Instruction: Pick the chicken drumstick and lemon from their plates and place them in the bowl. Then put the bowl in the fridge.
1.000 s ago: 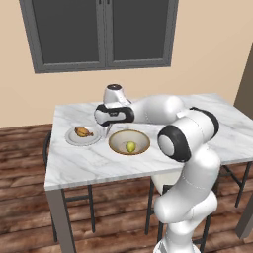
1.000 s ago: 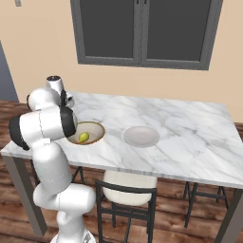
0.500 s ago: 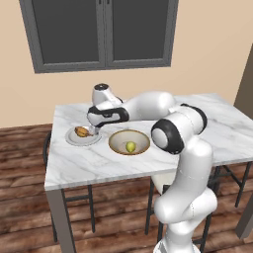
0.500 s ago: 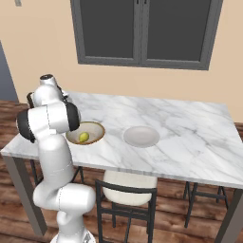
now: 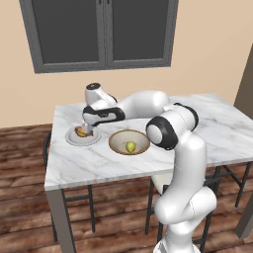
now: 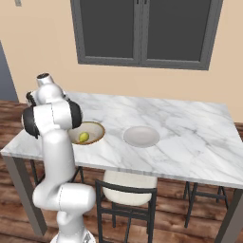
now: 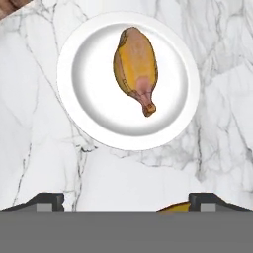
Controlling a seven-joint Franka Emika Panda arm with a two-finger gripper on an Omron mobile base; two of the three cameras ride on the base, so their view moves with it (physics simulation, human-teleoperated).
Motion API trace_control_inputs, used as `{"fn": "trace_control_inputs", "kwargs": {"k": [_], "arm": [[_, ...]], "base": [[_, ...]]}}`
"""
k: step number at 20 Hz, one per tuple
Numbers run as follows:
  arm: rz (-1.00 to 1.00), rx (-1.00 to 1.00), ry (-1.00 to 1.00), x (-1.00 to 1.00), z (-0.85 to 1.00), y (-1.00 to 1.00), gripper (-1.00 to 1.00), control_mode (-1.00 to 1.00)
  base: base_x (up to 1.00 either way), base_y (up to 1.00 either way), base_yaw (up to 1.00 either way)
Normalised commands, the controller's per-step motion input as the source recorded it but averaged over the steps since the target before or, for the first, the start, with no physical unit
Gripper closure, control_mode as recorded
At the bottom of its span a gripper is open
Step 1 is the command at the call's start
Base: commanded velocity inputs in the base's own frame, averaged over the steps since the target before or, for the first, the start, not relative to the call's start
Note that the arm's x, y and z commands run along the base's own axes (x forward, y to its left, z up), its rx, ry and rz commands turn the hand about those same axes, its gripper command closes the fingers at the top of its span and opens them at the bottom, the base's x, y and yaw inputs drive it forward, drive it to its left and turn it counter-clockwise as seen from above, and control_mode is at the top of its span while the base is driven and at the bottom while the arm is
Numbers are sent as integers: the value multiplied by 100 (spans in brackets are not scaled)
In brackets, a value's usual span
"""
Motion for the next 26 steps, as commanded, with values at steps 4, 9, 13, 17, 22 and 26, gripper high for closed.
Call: {"fn": "trace_control_inputs", "kwargs": {"k": [4, 9, 13, 17, 22, 26], "arm": [[-1, 0, 0, 20, -10, 0, -100, -100], [0, 3, 0, 7, -19, 0, -100, -100], [0, 13, 0, 6, -13, 1, -100, -100], [0, 13, 0, 4, -10, 0, -100, -100], [0, 5, 0, 15, -2, 0, -100, -100], [0, 0, 0, 19, 0, 6, -100, -100]], "base": [[0, 0, 0], [0, 0, 0], [0, 0, 0], [0, 0, 0], [0, 0, 0], [0, 0, 0]]}}
